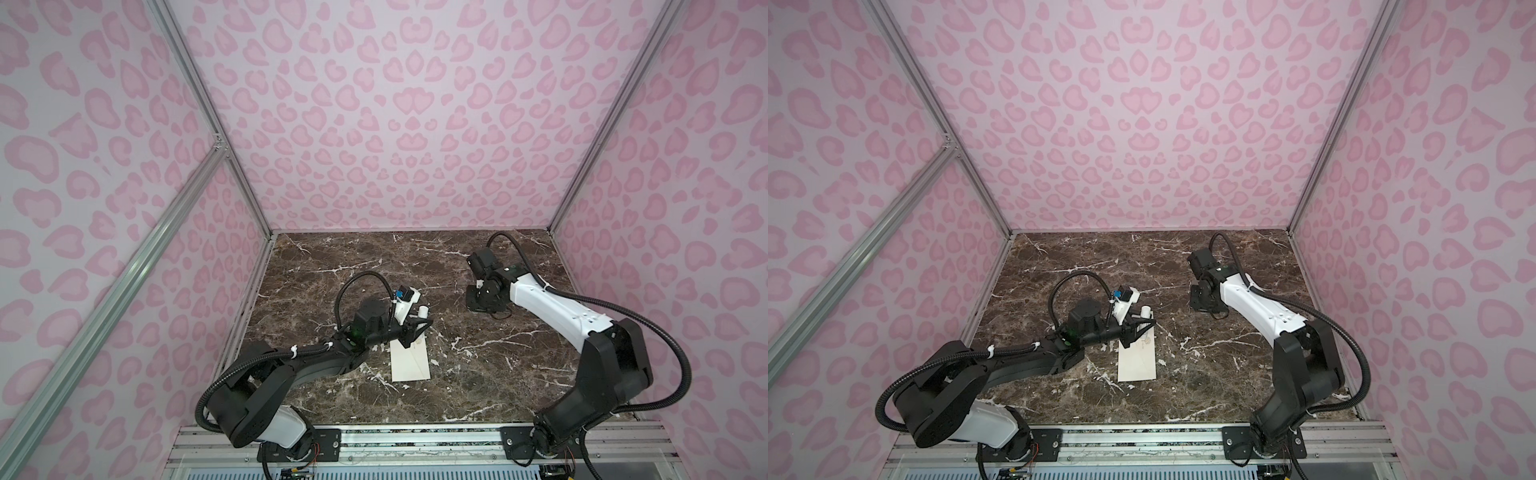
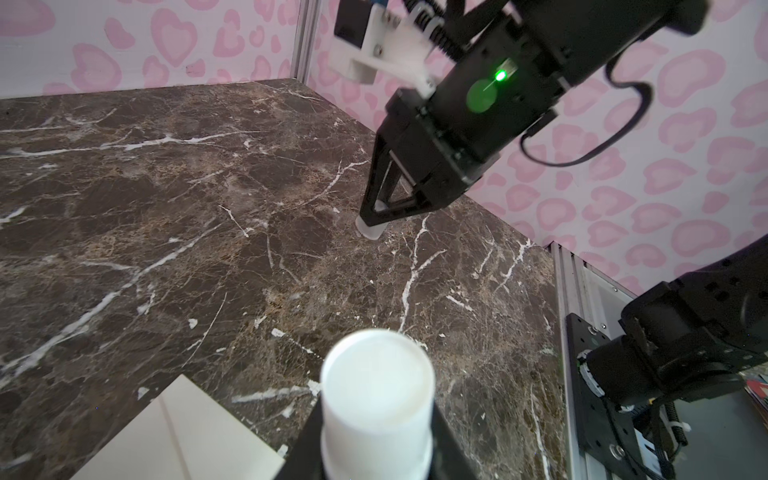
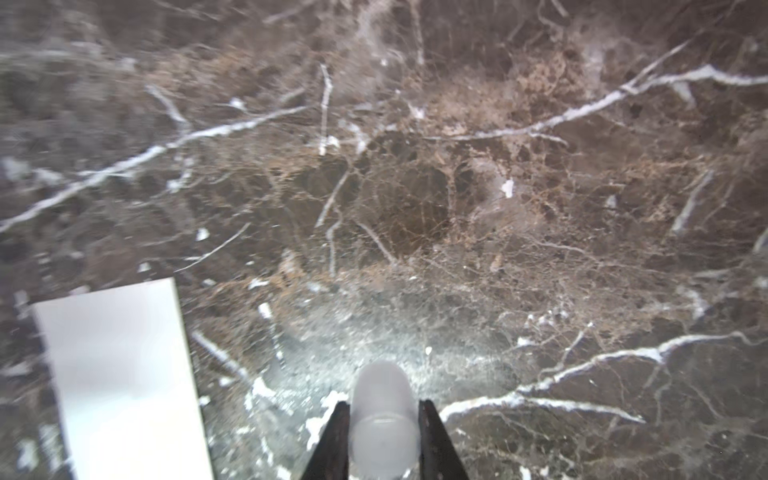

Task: Place the letter into the envelope and seal it
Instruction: 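Lift the cap and carry it with the right gripper toward the glue stick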

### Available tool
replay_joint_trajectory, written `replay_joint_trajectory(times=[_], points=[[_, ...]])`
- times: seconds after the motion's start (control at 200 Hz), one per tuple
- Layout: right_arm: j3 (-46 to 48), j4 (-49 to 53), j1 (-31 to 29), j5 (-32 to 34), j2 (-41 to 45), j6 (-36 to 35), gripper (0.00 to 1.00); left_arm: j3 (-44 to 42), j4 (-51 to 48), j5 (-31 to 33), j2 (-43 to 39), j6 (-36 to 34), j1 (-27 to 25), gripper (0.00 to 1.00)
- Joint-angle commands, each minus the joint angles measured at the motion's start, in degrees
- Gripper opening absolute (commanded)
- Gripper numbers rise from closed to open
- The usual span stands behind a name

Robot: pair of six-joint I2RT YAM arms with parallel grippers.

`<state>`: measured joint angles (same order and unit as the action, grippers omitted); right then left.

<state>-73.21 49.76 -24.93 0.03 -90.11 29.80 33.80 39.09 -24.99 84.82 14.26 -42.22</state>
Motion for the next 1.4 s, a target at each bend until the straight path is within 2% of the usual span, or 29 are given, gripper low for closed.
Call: replay_joint_trajectory(times=[0.0, 0.09, 0.305, 0.655, 0.93, 1.395], points=[[-0.63, 5.23, -1.52, -2.37, 4.12, -2.67, 0.26, -0.64, 0.55, 1.50, -0.65, -2.17, 0.03, 0.04], [-0.48, 6.23, -2.87, -5.77, 9.04, -3.27, 0.27, -1.16, 0.64, 1.78, -1.78, -2.48, 0.03, 0.04], [2.30, 2.64, -3.96, -18.77, 20.03, -2.95, 0.26, -3.12, 1.34, 2.62, -5.34, -4.14, -0.31, 0.04], [4.58, -4.89, -6.18, -31.86, 24.27, -0.85, 0.26, -5.47, 2.66, 3.77, -8.26, -7.57, -1.72, 0.04], [5.18, -9.98, -11.30, -32.82, 21.66, -0.29, 0.27, -4.54, 3.42, 3.12, -7.83, -7.24, -2.02, 0.04], [7.04, -14.99, -11.63, -33.83, 19.29, 0.43, 0.27, -1.94, 2.74, 2.93, -7.12, -7.41, -4.05, 0.04]])
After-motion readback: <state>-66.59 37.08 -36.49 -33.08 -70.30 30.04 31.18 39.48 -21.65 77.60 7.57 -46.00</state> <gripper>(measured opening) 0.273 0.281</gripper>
